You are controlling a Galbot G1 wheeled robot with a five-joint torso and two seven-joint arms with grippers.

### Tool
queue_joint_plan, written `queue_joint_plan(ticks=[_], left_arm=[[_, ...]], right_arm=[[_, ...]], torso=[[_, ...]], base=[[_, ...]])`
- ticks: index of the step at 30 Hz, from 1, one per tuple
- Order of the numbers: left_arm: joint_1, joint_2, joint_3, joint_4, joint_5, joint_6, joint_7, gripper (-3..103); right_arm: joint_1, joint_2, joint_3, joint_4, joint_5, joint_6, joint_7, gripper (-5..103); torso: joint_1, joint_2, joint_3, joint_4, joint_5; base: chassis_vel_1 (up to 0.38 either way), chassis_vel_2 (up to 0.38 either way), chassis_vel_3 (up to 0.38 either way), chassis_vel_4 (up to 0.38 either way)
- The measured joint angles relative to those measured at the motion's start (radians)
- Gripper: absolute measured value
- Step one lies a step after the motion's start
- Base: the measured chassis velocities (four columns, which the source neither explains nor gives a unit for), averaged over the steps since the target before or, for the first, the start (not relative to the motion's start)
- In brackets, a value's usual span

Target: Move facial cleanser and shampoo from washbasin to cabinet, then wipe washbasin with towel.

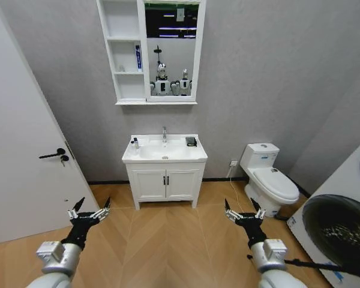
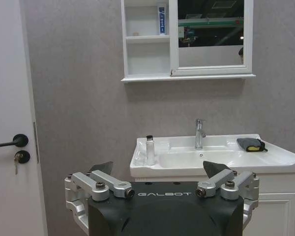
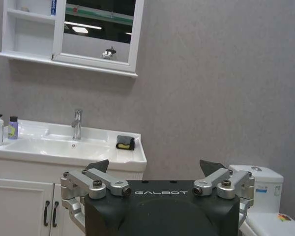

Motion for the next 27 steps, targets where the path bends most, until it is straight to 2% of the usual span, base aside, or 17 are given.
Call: queue_joint_plan(ticks=[3, 4, 5, 6, 8, 12, 17, 20, 22, 24, 27], left_arm=[[0.008, -0.004, 0.003, -0.006, 0.002, -0.001, 0.014, 100], [0.015, -0.007, 0.003, -0.006, -0.004, -0.004, 0.033, 100], [0.029, -0.010, -0.001, -0.006, -0.017, -0.015, 0.080, 100], [0.029, -0.010, -0.001, -0.006, -0.017, -0.015, 0.080, 100], [0.047, -0.013, -0.008, -0.002, -0.035, -0.039, 0.158, 100], [0.055, -0.018, -0.010, -0.003, -0.051, -0.051, 0.192, 100], [0.049, -0.023, -0.010, -0.004, -0.058, -0.052, 0.190, 100], [0.040, -0.026, -0.009, -0.003, -0.057, -0.044, 0.166, 100], [0.029, -0.031, -0.007, -0.004, -0.053, -0.041, 0.122, 100], [0.025, -0.032, -0.007, -0.005, -0.053, -0.040, 0.102, 100], [0.024, -0.032, -0.014, -0.007, -0.053, -0.037, 0.093, 100]], right_arm=[[0.030, -0.021, 0.011, 0.028, 0.029, -0.037, 0.011, 100], [0.034, -0.027, 0.013, 0.039, 0.040, -0.054, 0.014, 100], [0.035, -0.031, 0.013, 0.048, 0.050, -0.071, 0.015, 100], [0.035, -0.031, 0.013, 0.048, 0.050, -0.071, 0.015, 100], [0.032, -0.031, 0.012, 0.045, 0.054, -0.078, 0.013, 100], [0.035, -0.032, 0.010, 0.032, 0.055, -0.079, 0.005, 100], [0.041, -0.040, 0.006, 0.031, 0.056, -0.087, -0.002, 100], [0.041, -0.041, 0.006, 0.039, 0.056, -0.091, -0.002, 100], [0.040, -0.041, 0.006, 0.043, 0.057, -0.093, 0.001, 100], [0.041, -0.040, 0.007, 0.043, 0.057, -0.093, 0.002, 100], [0.042, -0.037, 0.007, 0.042, 0.056, -0.094, 0.004, 100]], torso=[[0.000, 0.000, 0.000, 0.0002, 0.0002], [0.000, 0.000, 0.000, 0.0002, 0.0001], [0.000, 0.000, 0.000, 0.0002, 0.0001], [0.000, 0.000, 0.000, 0.0002, 0.0001], [0.000, 0.000, 0.000, 0.0001, 0.0002], [0.000, 0.000, 0.000, 0.0001, 0.0002], [0.000, 0.000, 0.000, 0.0002, 0.0003], [0.000, 0.000, 0.000, 0.0001, 0.0002], [0.000, 0.000, 0.000, 0.0001, 0.0001], [0.000, 0.000, 0.000, 0.0001, 0.0001], [0.000, 0.000, 0.000, 0.0001, 0.0002]], base=[[0.000, 0.000, 0.000, 0.000], [0.000, 0.000, 0.000, 0.000], [0.000, 0.000, 0.000, 0.000], [0.000, 0.000, 0.000, 0.000], [0.000, 0.000, 0.000, 0.000], [0.000, 0.000, 0.000, 0.000], [0.000, 0.000, 0.000, 0.000], [0.000, 0.000, 0.000, 0.000], [0.000, 0.000, 0.000, 0.000], [0.000, 0.000, 0.000, 0.000], [0.000, 0.000, 0.000, 0.000]])
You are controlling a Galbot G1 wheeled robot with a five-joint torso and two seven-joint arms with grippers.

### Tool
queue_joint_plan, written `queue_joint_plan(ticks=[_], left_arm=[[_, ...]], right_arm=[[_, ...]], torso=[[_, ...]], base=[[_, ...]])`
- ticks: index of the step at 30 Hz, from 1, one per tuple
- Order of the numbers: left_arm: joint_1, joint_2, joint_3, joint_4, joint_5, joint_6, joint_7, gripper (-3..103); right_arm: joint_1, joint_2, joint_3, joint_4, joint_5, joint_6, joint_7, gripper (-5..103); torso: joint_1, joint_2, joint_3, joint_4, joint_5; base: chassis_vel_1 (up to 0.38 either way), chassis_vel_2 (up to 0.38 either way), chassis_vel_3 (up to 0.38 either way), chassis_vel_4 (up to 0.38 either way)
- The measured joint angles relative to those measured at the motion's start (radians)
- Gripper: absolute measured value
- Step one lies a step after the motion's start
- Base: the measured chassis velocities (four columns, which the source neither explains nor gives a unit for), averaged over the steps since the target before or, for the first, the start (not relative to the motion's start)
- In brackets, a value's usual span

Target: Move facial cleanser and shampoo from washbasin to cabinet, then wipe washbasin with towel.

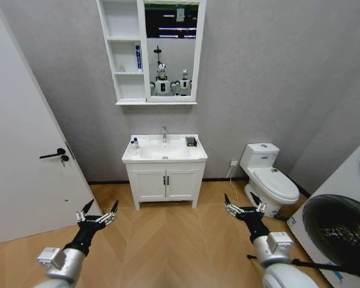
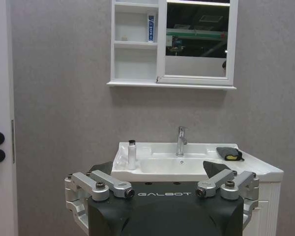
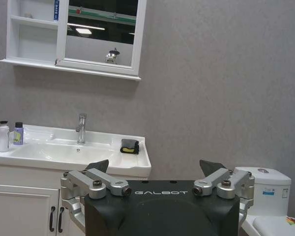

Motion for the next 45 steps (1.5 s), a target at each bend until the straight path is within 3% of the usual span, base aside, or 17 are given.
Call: queue_joint_plan(ticks=[22, 31, 42, 43, 45], left_arm=[[0.067, -0.031, -0.005, 0.016, 0.080, -0.075, 0.047, 100], [0.096, -0.059, -0.001, 0.019, 0.101, -0.122, 0.072, 100], [0.106, -0.072, -0.004, 0.019, 0.101, -0.139, 0.073, 100], [0.106, -0.074, -0.004, 0.019, 0.102, -0.141, 0.073, 100], [0.106, -0.077, -0.004, 0.019, 0.104, -0.142, 0.073, 100]], right_arm=[[-0.001, 0.015, 0.000, 0.009, 0.000, -0.029, -0.036, 100], [-0.015, 0.020, 0.000, 0.007, -0.004, -0.019, -0.038, 100], [-0.018, 0.020, 0.000, -0.003, -0.004, -0.013, -0.040, 100], [-0.018, 0.020, 0.000, -0.004, -0.004, -0.013, -0.040, 100], [-0.018, 0.019, 0.000, -0.005, -0.004, -0.012, -0.040, 100]], torso=[[0.000, 0.000, 0.000, 0.0000, -0.0001], [0.000, 0.000, 0.000, -0.0001, -0.0002], [0.000, 0.000, 0.000, 0.0002, 0.0006], [0.000, 0.000, 0.000, -0.0002, -0.0012], [0.000, 0.000, 0.000, 0.0000, 0.0007]], base=[[-0.028, 0.032, 0.035, -0.033], [-0.235, 0.217, 0.243, -0.231], [-0.345, 0.340, 0.356, -0.351], [-0.368, 0.340, 0.374, -0.377], [-0.358, 0.365, 0.344, -0.373]])
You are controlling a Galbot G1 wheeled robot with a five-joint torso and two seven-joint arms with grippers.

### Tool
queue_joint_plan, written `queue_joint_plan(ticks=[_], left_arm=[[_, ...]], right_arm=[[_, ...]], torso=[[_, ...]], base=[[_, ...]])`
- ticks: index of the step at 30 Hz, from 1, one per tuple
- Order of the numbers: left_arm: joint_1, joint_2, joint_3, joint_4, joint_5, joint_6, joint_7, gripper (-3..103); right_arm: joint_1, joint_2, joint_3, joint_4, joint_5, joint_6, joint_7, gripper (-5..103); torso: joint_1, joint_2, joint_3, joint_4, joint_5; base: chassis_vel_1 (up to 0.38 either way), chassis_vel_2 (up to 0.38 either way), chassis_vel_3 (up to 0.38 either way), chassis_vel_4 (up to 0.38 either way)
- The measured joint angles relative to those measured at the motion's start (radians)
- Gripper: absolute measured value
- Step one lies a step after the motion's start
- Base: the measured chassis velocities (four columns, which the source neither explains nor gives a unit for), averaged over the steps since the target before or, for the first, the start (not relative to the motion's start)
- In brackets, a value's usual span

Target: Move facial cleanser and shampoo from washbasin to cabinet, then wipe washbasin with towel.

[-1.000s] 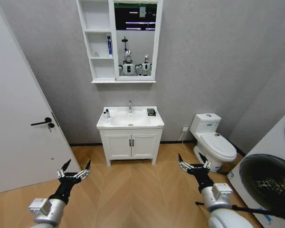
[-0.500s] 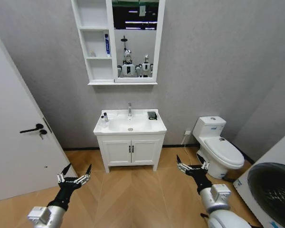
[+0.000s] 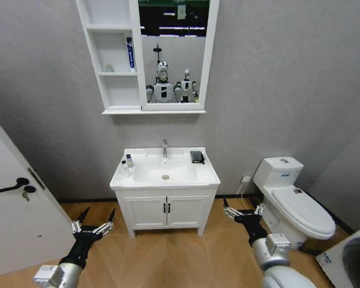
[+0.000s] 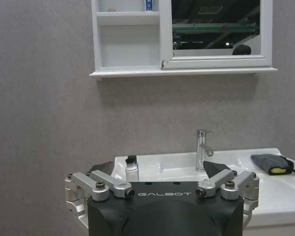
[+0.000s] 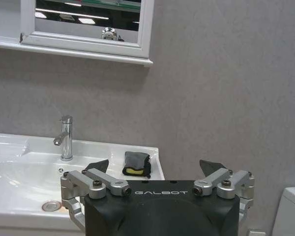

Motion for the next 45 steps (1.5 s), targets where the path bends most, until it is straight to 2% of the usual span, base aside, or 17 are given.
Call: queue_joint_plan(ticks=[2, 3, 6, 7, 9, 12, 18, 22, 30, 37, 42, 45], left_arm=[[-0.002, -0.001, 0.000, 0.000, 0.001, 0.000, -0.001, 100], [-0.004, -0.001, 0.002, 0.002, 0.001, 0.000, -0.001, 100], [-0.009, -0.002, 0.003, 0.008, 0.002, 0.000, -0.003, 100], [-0.011, -0.002, 0.004, 0.012, 0.003, 0.000, -0.005, 100], [-0.015, -0.002, 0.005, 0.017, 0.004, 0.000, -0.006, 100], [-0.023, -0.001, 0.008, 0.022, 0.005, 0.002, -0.019, 100], [-0.055, -0.001, 0.023, 0.044, 0.027, 0.026, -0.073, 100], [-0.137, 0.018, 0.058, 0.103, 0.070, 0.068, -0.132, 100], [-0.220, 0.060, 0.098, 0.184, 0.082, 0.111, -0.147, 100], [-0.316, 0.111, 0.160, 0.281, 0.057, 0.140, -0.155, 100], [-0.425, 0.158, 0.219, 0.372, 0.019, 0.158, -0.223, 100], [-0.470, 0.172, 0.242, 0.422, 0.016, 0.158, -0.235, 100]], right_arm=[[0.000, 0.000, 0.000, -0.001, 0.000, 0.002, 0.000, 100], [0.000, 0.000, 0.000, -0.003, 0.000, 0.006, 0.000, 100], [0.003, -0.001, 0.000, -0.010, -0.002, 0.009, 0.002, 100], [0.005, -0.001, 0.000, -0.013, -0.002, 0.009, 0.003, 100], [0.008, -0.001, 0.000, -0.019, -0.001, 0.009, 0.005, 100], [0.011, 0.000, 0.000, -0.030, 0.000, 0.010, 0.006, 100], [0.017, 0.001, 0.000, -0.050, 0.000, 0.014, 0.006, 100], [0.036, 0.001, 0.000, -0.065, 0.002, 0.015, 0.011, 100], [0.039, -0.007, 0.017, -0.069, 0.023, 0.016, 0.019, 100], [0.073, -0.005, 0.015, -0.112, 0.033, 0.020, 0.020, 100], [0.091, -0.011, 0.032, -0.139, 0.060, 0.018, 0.029, 100], [0.092, -0.012, 0.040, -0.144, 0.067, 0.018, 0.030, 100]], torso=[[0.000, 0.000, 0.000, 0.0002, -0.0006], [0.000, 0.000, 0.000, -0.0004, -0.0021], [0.000, 0.000, 0.000, -0.0001, 0.0002], [0.001, 0.000, 0.000, 0.0005, -0.0007], [0.002, -0.001, 0.000, 0.0000, -0.0010], [0.001, 0.000, 0.000, 0.0000, -0.0003], [-0.001, 0.000, 0.000, 0.0000, -0.0007], [-0.002, 0.001, 0.000, 0.0000, -0.0006], [0.000, 0.000, 0.000, -0.0001, -0.0011], [0.000, 0.000, 0.000, 0.0002, -0.0008], [0.000, 0.000, 0.000, -0.0001, -0.0008], [0.000, 0.000, 0.000, -0.0001, -0.0008]], base=[[-0.345, 0.364, 0.329, -0.349], [-0.342, 0.333, 0.363, -0.329], [-0.320, 0.326, 0.348, -0.309], [-0.262, 0.201, 0.233, -0.227], [-0.240, 0.201, 0.163, -0.167], [-0.172, 0.128, 0.061, -0.033], [0.028, 0.006, -0.040, 0.008], [0.061, -0.037, -0.050, 0.061], [-0.012, 0.002, 0.021, -0.005], [0.000, 0.000, 0.000, 0.000], [0.000, 0.000, 0.000, 0.000], [0.000, 0.000, 0.000, 0.000]])
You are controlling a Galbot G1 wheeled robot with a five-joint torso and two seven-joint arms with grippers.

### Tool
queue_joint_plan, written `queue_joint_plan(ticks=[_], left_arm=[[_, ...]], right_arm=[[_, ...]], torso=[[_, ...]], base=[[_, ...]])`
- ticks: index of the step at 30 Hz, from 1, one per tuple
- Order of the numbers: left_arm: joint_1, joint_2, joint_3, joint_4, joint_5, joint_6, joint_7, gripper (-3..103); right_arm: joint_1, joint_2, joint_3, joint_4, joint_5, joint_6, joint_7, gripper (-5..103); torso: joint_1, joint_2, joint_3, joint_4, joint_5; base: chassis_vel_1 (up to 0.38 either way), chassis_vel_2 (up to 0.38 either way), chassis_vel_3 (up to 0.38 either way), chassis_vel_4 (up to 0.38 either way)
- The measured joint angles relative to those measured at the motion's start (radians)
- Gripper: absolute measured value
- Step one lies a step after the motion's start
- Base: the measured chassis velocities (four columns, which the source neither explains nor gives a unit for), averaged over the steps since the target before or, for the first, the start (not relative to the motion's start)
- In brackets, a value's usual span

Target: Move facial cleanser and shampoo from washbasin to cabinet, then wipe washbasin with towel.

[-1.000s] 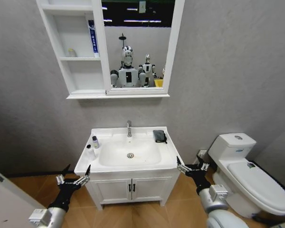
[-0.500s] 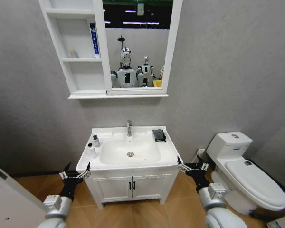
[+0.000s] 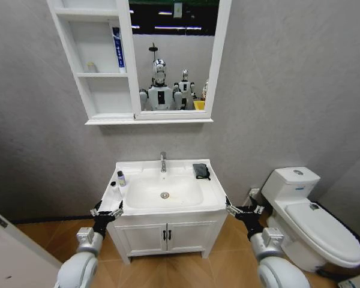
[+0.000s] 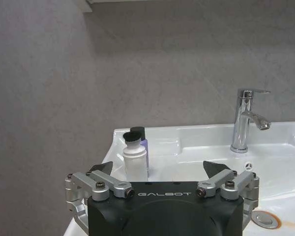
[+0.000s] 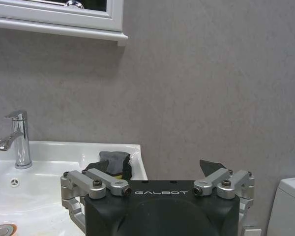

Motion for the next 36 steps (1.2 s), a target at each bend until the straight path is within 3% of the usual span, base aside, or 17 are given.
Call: queue_joint_plan(ticks=[11, 24, 27, 30, 33, 36], left_arm=[[-0.188, 0.012, 0.070, 0.213, -0.003, -0.029, -0.061, 100], [-0.322, 0.010, 0.115, 0.329, -0.012, -0.025, -0.107, 101], [-0.333, 0.008, 0.121, 0.338, -0.012, -0.018, -0.114, 93], [-0.336, 0.003, 0.124, 0.345, -0.012, -0.013, -0.116, 77], [-0.333, 0.002, 0.125, 0.345, -0.011, -0.013, -0.116, 72], [-0.330, 0.001, 0.124, 0.346, -0.008, -0.013, -0.116, 56]], right_arm=[[0.055, 0.000, 0.005, -0.045, 0.009, -0.016, 0.013, 100], [0.058, 0.005, 0.006, -0.052, 0.005, -0.027, 0.017, 100], [0.058, 0.003, 0.008, -0.052, 0.006, -0.026, 0.019, 100], [0.065, 0.003, 0.008, -0.053, 0.008, -0.026, 0.023, 100], [0.066, 0.004, 0.006, -0.054, 0.008, -0.026, 0.024, 100], [0.066, 0.005, 0.005, -0.060, 0.007, -0.022, 0.024, 100]], torso=[[0.000, 0.000, 0.000, 0.0002, 0.0000], [0.000, 0.000, 0.000, 0.0000, 0.0001], [0.000, 0.000, 0.000, 0.0000, 0.0001], [0.000, 0.000, 0.000, 0.0001, 0.0000], [0.000, 0.000, 0.000, 0.0001, 0.0001], [0.000, 0.000, 0.000, 0.0001, 0.0001]], base=[[0.000, 0.000, 0.000, 0.000], [0.000, 0.000, 0.000, 0.000], [0.000, 0.000, 0.000, 0.000], [0.000, 0.000, 0.000, 0.000], [0.000, 0.000, 0.000, 0.000], [0.000, 0.000, 0.000, 0.000]])
